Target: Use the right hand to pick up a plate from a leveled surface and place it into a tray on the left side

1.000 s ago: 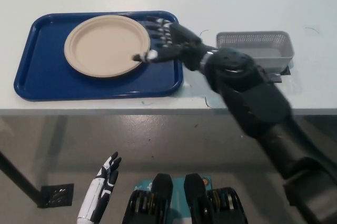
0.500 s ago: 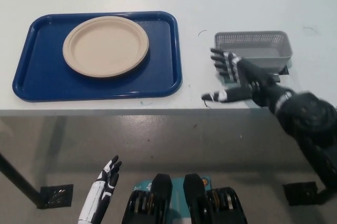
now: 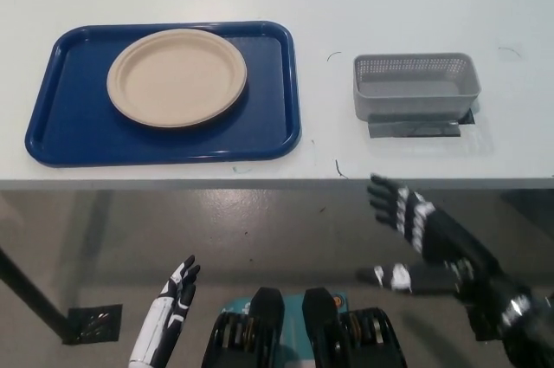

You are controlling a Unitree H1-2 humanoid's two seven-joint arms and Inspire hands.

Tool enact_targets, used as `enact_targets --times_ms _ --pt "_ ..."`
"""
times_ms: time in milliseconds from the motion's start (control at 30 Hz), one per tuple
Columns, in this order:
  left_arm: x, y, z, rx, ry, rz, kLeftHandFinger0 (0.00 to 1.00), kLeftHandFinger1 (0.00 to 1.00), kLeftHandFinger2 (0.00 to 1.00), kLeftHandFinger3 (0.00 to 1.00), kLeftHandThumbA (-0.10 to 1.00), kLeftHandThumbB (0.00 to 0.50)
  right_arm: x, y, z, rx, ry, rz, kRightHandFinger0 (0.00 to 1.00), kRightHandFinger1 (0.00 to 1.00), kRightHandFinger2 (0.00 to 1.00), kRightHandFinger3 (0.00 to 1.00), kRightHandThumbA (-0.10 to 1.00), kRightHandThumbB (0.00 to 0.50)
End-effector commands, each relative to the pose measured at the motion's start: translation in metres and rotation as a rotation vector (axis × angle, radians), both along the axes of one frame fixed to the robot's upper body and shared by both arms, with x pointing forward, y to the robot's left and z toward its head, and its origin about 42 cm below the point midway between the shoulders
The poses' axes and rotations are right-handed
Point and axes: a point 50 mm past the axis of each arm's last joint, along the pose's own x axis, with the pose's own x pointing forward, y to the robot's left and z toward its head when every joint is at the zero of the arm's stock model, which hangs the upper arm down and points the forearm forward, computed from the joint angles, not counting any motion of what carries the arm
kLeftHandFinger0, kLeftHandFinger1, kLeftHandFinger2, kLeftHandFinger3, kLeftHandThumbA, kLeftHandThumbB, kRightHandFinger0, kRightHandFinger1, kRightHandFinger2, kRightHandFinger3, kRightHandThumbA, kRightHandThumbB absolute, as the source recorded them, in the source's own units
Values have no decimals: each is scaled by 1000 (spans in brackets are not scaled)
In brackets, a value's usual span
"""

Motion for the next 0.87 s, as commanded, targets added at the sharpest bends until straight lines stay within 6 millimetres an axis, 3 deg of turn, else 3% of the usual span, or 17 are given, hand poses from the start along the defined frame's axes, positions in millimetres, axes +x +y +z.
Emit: enact_targets --times_ms 0,100,200,300,333,467,600,833 --pt "19 -7 19 -25 -99 -29 1000 1000 1000 1000 1000 168 -111 -30 71 373 -526 -160 1000 1000 1000 1000 1000 223" --pt "22 -5 23 -25 -110 -23 1000 1000 1000 1000 1000 166 -101 -34 31 304 -408 -252 1000 1000 1000 1000 1000 184" --pt "22 -7 22 -34 -114 -20 1000 1000 1000 1000 1000 156 -83 -40 -5 268 -312 -325 1000 1000 1000 1000 1000 191" --pt "22 -7 21 -41 -116 -17 1000 1000 1000 1000 1000 168 -55 -44 -41 239 -224 -392 1000 1000 1000 1000 1000 99" --pt "20 -7 20 -41 -115 -14 1000 1000 1000 1000 1000 166 -48 -44 -50 232 -204 -398 1000 1000 1000 1000 1000 102" --pt "17 -7 19 -45 -119 -7 1000 1000 1000 1000 1000 166 -32 -41 -75 229 -160 -404 1000 1000 1000 1000 996 96" --pt "19 -4 23 -36 -124 11 1000 1000 1000 1000 1000 179 -18 -31 -93 259 -118 -416 1000 1000 1000 1000 924 125" --pt "24 -2 28 -28 -133 5 1000 1000 1000 1000 1000 180 -8 -31 -102 240 -111 -428 1000 1000 1000 1000 884 114"
